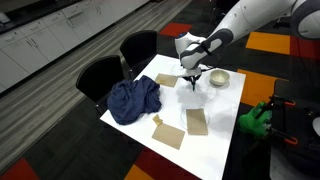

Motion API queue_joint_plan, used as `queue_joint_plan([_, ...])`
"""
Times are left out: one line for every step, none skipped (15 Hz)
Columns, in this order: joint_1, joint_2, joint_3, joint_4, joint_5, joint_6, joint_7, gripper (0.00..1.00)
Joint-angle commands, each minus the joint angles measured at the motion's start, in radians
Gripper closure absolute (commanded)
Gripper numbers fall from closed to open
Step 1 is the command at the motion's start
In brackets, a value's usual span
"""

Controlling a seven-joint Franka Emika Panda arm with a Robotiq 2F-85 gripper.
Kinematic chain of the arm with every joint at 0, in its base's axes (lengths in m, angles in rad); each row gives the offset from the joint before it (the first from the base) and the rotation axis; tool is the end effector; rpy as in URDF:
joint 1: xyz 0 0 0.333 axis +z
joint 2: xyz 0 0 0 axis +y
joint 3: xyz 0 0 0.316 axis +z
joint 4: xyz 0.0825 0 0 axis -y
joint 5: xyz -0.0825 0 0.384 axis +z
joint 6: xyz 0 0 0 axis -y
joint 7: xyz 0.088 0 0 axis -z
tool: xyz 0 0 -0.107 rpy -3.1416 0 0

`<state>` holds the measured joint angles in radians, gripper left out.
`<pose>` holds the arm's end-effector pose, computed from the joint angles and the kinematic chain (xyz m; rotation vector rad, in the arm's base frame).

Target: Take the pen out of the bowl and put it on the table

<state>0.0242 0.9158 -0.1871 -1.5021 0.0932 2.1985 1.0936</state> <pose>0.6761 -0.0913 0.1112 2.3952 -1.7509 -0.2125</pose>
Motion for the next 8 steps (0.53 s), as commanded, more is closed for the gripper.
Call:
queue_joint_plan([-0.015,0.056,0.013,0.101,0.008,-0.095,0.014,0.97])
queue_joint_plan([-0.015,0.066,0.012,0.114,0.006,-0.109,0.014,0.96])
queue_joint_plan([-0.016,0.074,0.011,0.127,0.006,-0.124,0.015,0.62])
queue_joint_plan([-0.016,0.082,0.011,0.139,0.005,-0.135,0.014,0.6])
queue_joint_plan([-0.016,0.083,0.01,0.142,0.004,-0.139,0.014,0.54])
queue_joint_plan([-0.017,0.086,0.01,0.147,0.004,-0.142,0.014,0.45])
queue_joint_plan([-0.016,0.083,0.01,0.145,0.004,-0.14,0.012,0.39])
queue_joint_plan([-0.015,0.081,0.009,0.143,0.003,-0.133,0.011,0.3])
